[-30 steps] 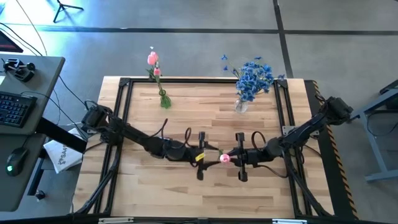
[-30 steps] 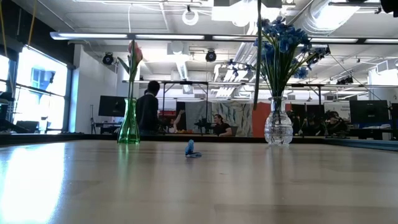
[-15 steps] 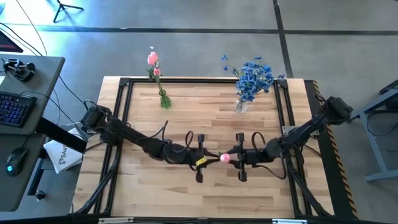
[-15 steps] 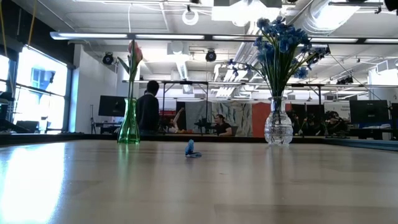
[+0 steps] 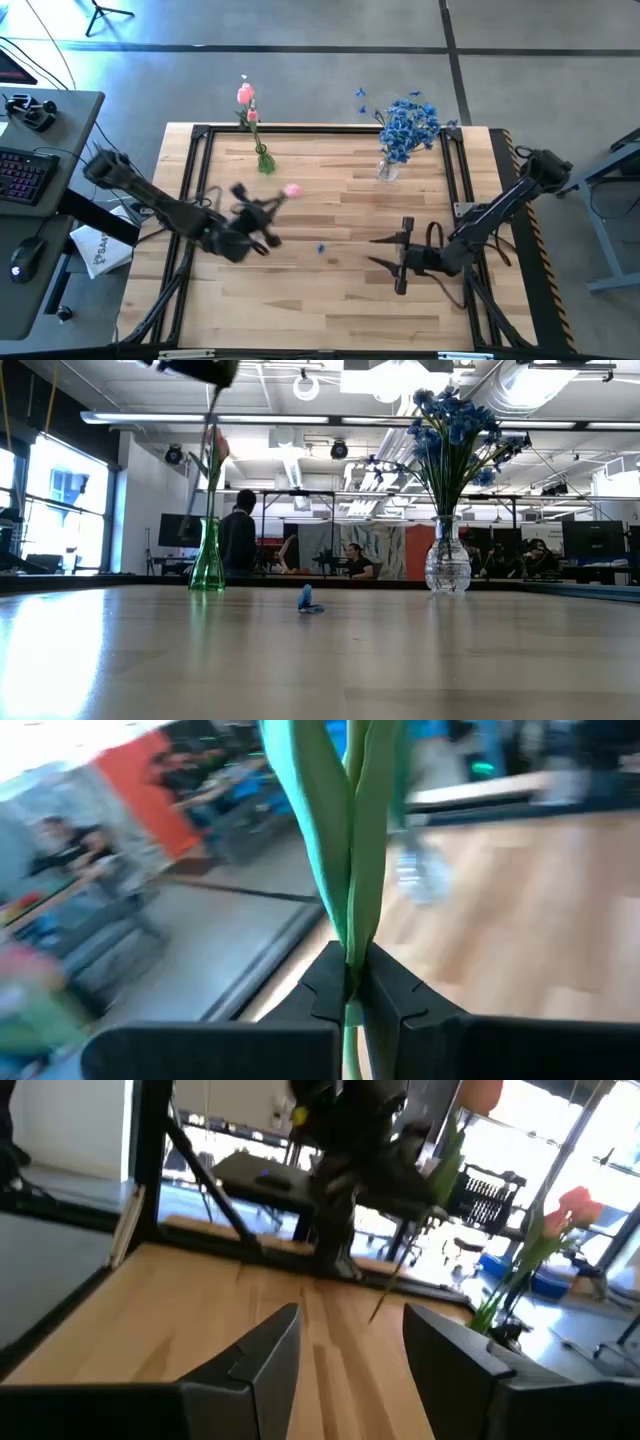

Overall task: Sort flowers into vase by color
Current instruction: Put the pink tulip into the green vase

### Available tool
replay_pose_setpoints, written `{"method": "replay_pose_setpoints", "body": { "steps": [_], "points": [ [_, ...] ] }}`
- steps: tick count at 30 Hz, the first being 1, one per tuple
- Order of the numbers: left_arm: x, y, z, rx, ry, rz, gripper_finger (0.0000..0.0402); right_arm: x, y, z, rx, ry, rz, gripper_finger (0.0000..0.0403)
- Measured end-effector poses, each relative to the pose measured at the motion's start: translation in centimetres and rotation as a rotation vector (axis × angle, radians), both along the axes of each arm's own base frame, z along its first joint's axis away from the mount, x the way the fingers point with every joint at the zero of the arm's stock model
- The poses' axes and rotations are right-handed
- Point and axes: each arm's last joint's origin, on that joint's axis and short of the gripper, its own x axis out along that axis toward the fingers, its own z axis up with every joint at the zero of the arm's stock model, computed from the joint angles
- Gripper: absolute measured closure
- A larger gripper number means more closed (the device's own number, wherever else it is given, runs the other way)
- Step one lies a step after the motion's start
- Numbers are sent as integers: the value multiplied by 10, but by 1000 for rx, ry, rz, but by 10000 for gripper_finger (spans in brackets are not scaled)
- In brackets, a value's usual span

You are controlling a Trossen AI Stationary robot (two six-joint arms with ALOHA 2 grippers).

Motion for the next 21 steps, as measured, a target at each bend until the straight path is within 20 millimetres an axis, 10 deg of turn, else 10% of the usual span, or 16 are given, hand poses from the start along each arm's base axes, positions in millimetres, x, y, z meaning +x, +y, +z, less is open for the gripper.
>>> {"method": "replay_pose_setpoints", "body": {
  "steps": [5,12,21],
  "points": [
    [-37,46,-4,-49,-131,100,401,5,-1,-8,1,34,-9,236],
    [-61,108,13,-33,-426,-234,401,12,-11,-7,9,25,-33,238],
    [-81,146,18,126,-389,33,401,14,-12,-8,34,31,-7,238]
  ]
}}
